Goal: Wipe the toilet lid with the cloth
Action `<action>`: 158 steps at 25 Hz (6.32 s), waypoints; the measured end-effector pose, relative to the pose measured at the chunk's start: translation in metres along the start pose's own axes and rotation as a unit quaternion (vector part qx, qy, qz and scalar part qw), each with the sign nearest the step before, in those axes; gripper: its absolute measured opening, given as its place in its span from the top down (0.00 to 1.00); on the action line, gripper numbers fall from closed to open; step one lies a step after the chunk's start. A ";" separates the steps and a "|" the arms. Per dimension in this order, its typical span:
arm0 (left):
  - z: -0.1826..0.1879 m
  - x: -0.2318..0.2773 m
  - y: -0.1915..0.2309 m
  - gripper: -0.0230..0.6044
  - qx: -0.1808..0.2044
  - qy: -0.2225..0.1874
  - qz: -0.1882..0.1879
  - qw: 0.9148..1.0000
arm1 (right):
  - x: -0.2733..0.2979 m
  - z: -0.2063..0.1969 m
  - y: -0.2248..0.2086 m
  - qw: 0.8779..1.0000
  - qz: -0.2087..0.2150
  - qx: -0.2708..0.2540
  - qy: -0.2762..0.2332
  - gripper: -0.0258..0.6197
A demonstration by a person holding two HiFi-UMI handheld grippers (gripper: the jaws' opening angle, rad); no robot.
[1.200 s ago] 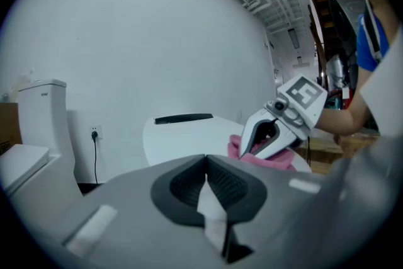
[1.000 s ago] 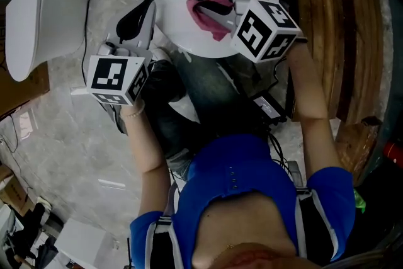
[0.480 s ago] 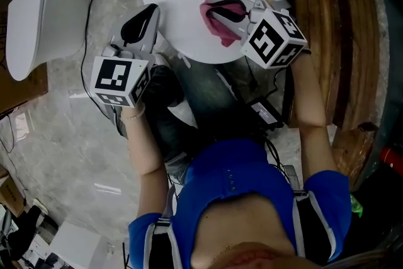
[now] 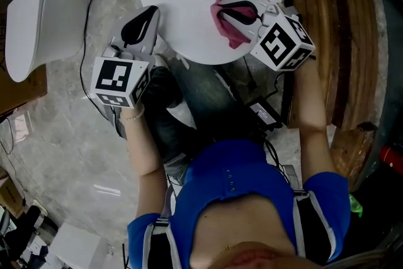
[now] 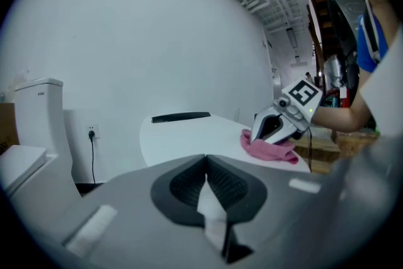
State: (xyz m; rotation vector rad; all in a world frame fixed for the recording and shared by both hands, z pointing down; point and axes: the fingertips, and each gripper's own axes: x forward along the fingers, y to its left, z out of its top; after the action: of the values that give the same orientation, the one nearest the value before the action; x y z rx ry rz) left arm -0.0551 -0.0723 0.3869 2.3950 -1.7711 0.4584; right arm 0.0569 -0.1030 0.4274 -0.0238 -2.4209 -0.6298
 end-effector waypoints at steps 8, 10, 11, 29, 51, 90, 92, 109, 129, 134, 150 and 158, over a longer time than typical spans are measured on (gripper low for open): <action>-0.002 0.002 -0.001 0.96 0.004 0.006 -0.002 1.000 | -0.008 -0.008 -0.001 1.000 -0.011 0.007 -0.001 0.95; -0.003 0.002 -0.002 0.96 0.004 0.008 -0.002 1.000 | -0.012 -0.011 -0.001 1.000 -0.016 0.011 -0.001 0.95; -0.004 0.002 -0.002 0.96 0.004 0.010 -0.002 1.000 | -0.013 -0.013 0.000 1.000 -0.018 0.013 -0.001 0.95; -0.004 0.005 -0.003 0.96 0.013 0.014 -0.005 1.000 | -0.023 -0.017 0.009 0.999 -0.042 0.021 0.002 0.95; -0.004 0.012 -0.009 0.96 0.017 0.018 -0.009 1.000 | -0.012 0.003 0.036 1.000 -0.026 0.000 0.017 0.95; 0.006 0.002 0.004 0.96 0.003 -0.013 0.010 1.000 | 0.062 0.074 0.055 0.997 0.020 -0.072 0.009 0.95; 0.007 0.004 0.005 0.96 0.000 -0.015 0.008 1.000 | 0.065 0.074 0.052 0.997 0.025 -0.068 0.011 0.95; 0.011 -0.005 0.018 0.96 -0.020 -0.041 0.018 0.999 | 0.086 0.080 0.027 0.998 0.036 -0.049 0.005 0.95; 0.018 0.013 0.004 0.96 -0.012 -0.038 -0.028 0.999 | 0.085 0.060 -0.020 1.000 0.007 -0.006 0.013 0.94; 0.025 0.032 0.019 0.96 -0.028 -0.060 -0.038 0.997 | 0.089 0.060 -0.025 1.000 -0.002 -0.013 0.010 0.94; 0.208 -0.053 0.051 0.96 -0.121 -0.116 0.027 0.985 | -0.045 0.207 -0.113 0.965 -0.113 0.202 -0.121 0.95; 0.455 -0.167 -0.001 0.96 -0.099 -0.172 0.026 0.980 | -0.265 0.380 -0.180 0.914 -0.188 0.285 -0.219 0.95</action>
State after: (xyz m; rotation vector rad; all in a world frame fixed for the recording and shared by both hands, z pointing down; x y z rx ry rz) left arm -0.0237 -0.0465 -0.0958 2.4002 -1.9065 -0.1355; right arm 0.0219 -0.0583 -0.0665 0.6161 -2.9906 -0.0419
